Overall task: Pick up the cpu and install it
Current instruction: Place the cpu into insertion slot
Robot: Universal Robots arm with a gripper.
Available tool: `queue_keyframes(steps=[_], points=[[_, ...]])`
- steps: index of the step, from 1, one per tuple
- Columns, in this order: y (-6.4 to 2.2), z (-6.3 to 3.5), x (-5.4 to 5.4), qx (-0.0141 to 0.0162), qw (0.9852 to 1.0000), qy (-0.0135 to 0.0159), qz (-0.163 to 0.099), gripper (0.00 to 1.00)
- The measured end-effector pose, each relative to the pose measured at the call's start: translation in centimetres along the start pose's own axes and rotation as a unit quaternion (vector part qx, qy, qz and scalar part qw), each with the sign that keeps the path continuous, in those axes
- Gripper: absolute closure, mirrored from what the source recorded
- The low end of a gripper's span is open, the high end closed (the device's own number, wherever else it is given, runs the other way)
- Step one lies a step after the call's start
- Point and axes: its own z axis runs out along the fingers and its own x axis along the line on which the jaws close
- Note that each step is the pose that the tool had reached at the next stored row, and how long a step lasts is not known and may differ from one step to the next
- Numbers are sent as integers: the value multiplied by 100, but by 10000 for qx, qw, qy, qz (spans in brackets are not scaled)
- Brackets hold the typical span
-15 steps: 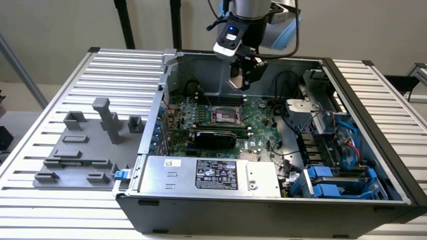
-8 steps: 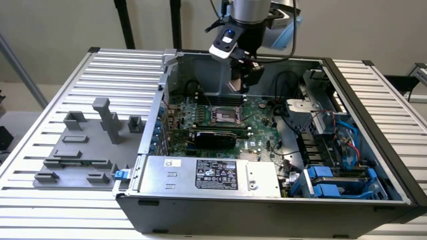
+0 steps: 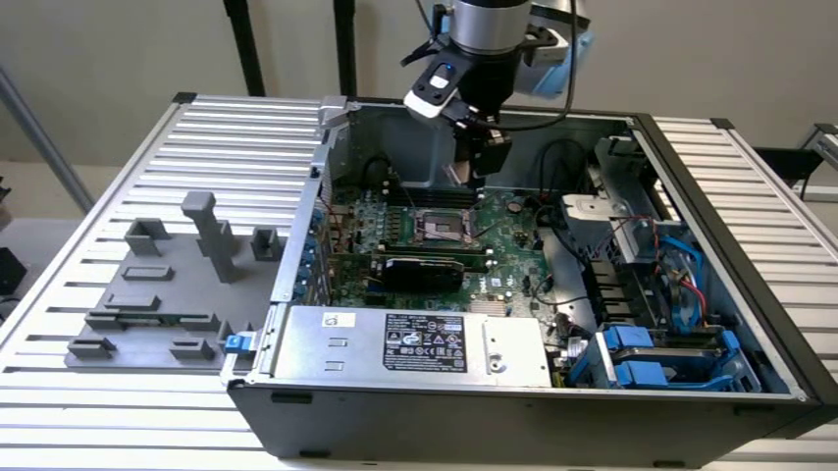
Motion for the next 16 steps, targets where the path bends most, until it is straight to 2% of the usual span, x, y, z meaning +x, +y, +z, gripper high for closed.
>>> queue_keyframes(steps=[3, 10, 16], points=[[-3, 34, 4, 9, 9998, -28, 177, 45], [-43, 135, 38, 24, 9991, -117, 414, 45], [-95, 231, 88, 38, 9982, -210, 565, 45]])
